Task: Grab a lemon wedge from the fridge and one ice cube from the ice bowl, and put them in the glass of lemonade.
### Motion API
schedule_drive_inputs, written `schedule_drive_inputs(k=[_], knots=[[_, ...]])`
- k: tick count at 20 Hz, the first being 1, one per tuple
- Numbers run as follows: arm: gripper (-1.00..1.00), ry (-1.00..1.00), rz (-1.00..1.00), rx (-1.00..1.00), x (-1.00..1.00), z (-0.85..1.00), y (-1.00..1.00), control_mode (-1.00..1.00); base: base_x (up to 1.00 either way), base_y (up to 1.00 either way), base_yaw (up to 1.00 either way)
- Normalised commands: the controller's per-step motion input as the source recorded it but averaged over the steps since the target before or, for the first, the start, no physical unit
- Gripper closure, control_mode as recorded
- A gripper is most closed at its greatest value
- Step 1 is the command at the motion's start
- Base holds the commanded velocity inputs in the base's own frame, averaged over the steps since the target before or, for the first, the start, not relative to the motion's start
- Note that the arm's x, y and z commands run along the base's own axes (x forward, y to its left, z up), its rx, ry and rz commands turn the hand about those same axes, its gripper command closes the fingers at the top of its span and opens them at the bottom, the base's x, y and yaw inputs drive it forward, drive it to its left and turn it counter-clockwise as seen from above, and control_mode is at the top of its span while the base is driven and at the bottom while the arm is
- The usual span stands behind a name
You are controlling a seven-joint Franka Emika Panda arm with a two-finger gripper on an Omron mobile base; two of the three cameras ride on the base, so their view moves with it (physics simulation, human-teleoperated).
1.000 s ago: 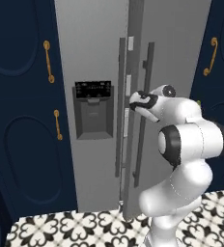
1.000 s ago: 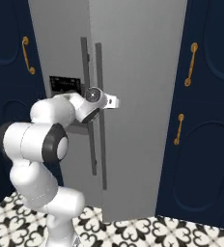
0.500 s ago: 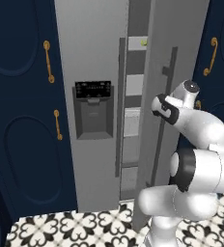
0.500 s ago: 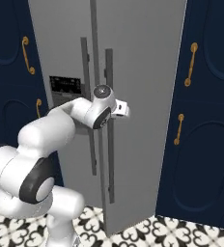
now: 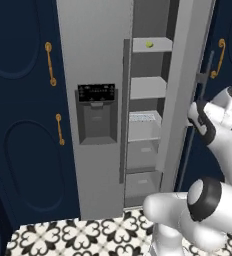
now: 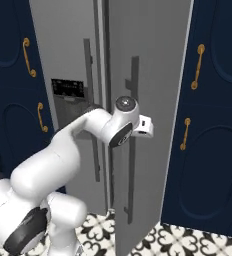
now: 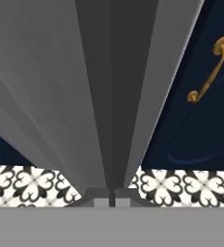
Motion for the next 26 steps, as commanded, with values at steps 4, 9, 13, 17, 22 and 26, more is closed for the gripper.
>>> schedule_drive_inputs(k=[4,9,13,17,22,26], knots=[[1.0,-0.01,0.0,0.0,-1.0,0.28,-0.72,-1.0,0.0,0.0,0.0],[1.0,0.0,0.01,-0.01,-0.59,0.55,0.07,-1.0,0.0,0.0,0.0],[1.0,0.0,0.05,-0.1,-0.01,0.31,0.87,-1.0,0.0,0.0,0.0],[1.0,0.0,0.04,-0.17,0.0,0.05,1.0,-1.0,0.0,0.0,0.0],[-1.0,0.08,0.07,-0.23,0.0,0.01,0.97,-1.0,0.0,0.0,0.0],[-1.0,0.1,0.04,-0.2,0.03,0.04,0.6,-1.0,0.0,0.0,0.0]])
